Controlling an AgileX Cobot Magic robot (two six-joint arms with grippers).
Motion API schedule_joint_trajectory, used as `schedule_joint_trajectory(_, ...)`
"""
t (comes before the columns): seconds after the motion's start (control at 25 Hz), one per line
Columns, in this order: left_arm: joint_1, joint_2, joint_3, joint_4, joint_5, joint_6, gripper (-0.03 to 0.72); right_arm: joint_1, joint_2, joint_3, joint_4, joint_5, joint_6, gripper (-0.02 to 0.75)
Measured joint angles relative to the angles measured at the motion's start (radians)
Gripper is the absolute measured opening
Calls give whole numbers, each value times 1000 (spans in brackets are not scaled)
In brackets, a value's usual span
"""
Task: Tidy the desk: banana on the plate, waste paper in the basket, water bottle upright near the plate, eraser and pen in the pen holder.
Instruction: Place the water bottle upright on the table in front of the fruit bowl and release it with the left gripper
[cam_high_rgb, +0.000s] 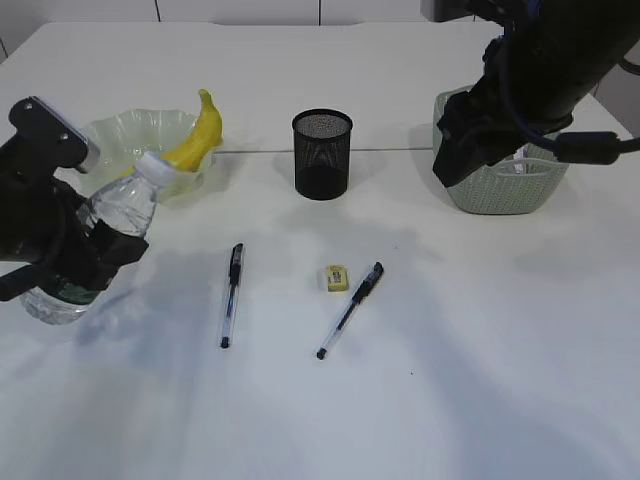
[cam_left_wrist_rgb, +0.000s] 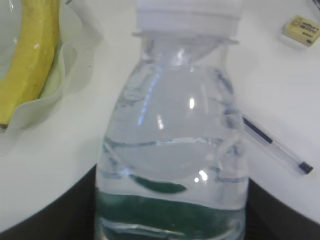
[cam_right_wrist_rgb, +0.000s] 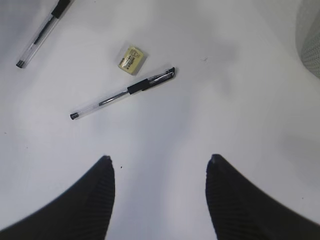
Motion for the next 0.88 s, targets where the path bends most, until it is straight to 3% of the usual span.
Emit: schedule_joint_trajectory(0.88,-7,-47,-48,-16,-239,50,433,0,0,71,-15,-52,-2,428)
